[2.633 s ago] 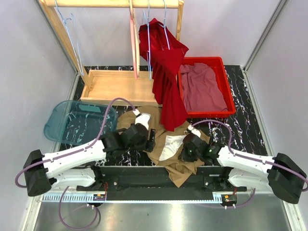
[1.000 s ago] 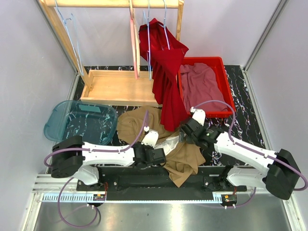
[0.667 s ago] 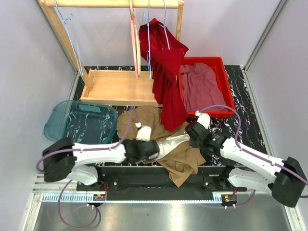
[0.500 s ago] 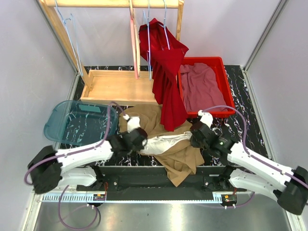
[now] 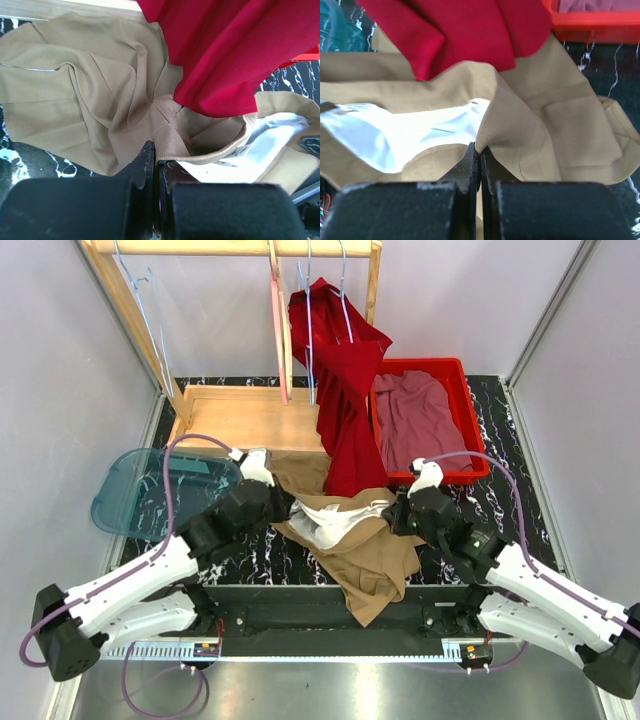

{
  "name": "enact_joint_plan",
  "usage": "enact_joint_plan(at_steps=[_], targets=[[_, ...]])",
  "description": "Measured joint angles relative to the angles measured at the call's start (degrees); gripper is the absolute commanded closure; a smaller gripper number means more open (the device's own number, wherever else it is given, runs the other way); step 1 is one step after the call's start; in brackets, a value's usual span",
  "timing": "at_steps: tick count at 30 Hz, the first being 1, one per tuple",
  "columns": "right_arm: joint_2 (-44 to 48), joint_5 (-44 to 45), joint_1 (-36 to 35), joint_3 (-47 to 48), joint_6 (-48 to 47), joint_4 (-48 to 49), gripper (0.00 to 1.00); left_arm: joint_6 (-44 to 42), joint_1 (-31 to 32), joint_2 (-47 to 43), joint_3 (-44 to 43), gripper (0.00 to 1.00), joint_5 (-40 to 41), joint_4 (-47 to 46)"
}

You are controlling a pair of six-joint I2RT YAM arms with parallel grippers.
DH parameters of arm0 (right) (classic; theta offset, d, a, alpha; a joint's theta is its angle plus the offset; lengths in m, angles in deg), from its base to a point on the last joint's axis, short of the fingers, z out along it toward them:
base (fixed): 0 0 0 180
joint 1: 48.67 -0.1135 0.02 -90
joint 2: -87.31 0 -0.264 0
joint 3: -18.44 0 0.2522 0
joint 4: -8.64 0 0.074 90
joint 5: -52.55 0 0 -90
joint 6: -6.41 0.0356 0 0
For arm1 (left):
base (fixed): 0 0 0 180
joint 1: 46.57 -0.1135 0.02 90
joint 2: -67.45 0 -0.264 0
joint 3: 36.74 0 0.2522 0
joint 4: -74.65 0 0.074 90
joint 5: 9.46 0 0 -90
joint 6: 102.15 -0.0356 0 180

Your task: Place the skirt on the hanger

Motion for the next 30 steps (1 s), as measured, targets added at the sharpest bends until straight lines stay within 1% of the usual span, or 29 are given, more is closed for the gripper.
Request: enact_joint_plan(at_steps=[4, 7, 10, 13, 16, 17, 19, 20, 21, 23, 24, 25, 27, 28, 29, 30], targets=[[1.97, 0.66, 0.0, -5.79, 3.54, 1.97, 1.0, -0.24, -0.39, -2.97, 0.02, 1.0, 1.2, 2.12], [2.97, 0.98, 0.0, -13.05, 8.57, 2.25, 1.0, 0.04, -1.03, -3.56, 1.2, 1.0, 1.64, 2.32], [3.89, -0.22, 0.0, -18.71, 13.07, 2.21, 1.0, 1.29, -1.11, -2.27, 5.95, 1.0, 0.39, -0.39], [5.81, -2.03, 0.0, -20.81, 16.09, 1.97, 1.0, 2.8, -1.16, 1.49, 12.39, 1.0, -2.45, -4.09], [6.93, -3.61, 0.02, -20.9, 17.2, 2.32, 0.83, 4.02, -1.2, 5.14, 16.65, 1.0, -5.53, -6.73], [6.93, -4.02, 0.02, -20.81, 17.42, 2.32, 0.74, 4.42, -1.2, 5.99, 17.42, 1.0, -6.34, -7.39], [6.38, -4.57, 0.02, -20.2, 17.44, 2.01, 0.64, 4.7, -1.22, 6.4, 17.68, 1.0, -7.39, -8.35], [5.81, -4.63, 0.04, -19.58, 17.31, 1.64, 0.53, 4.72, -1.25, 6.32, 17.64, 1.0, -7.87, -9.09], [5.22, -4.66, 0.04, -18.73, 17.07, 1.09, 0.5, 4.72, -1.25, 6.16, 17.62, 1.0, -8.28, -9.79], [4.46, -4.61, 0.07, -16.33, 16.57, -0.5, 0.42, 4.63, -1.25, 5.7, 17.27, 0.93, -8.5, -9.79], [4.31, -4.55, 0.07, -14.75, 16.22, -1.38, 0.39, 4.42, -1.25, 5.29, 17.0, 0.9, -8.5, -9.46], [4.31, -4.5, 0.07, -13.07, 16.02, -2.16, 0.38, 4.2, -1.25, 4.63, 16.5, 0.84, -8.44, -8.74], [4.39, -4.28, 0.07, -9.62, 15.3, -3.54, 0.35, 3.56, -1.25, 3.41, 15.67, 0.77, -8.35, -7.82], [4.55, -4.15, 0.07, -7.69, 14.82, -4.33, 0.34, 3.34, -1.25, 2.54, 15.08, 0.7, -8.22, -6.95], [4.76, -3.98, 0.07, -5.86, 14.45, -5.07, 0.32, 3.15, -1.25, 1.55, 14.43, 0.56, -8.11, -6.08], [5.03, -3.89, 0.07, -4.22, 13.9, -5.51, 0.31, 2.86, -1.27, 0.55, 13.81, 0.52, -7.98, -5.33]])
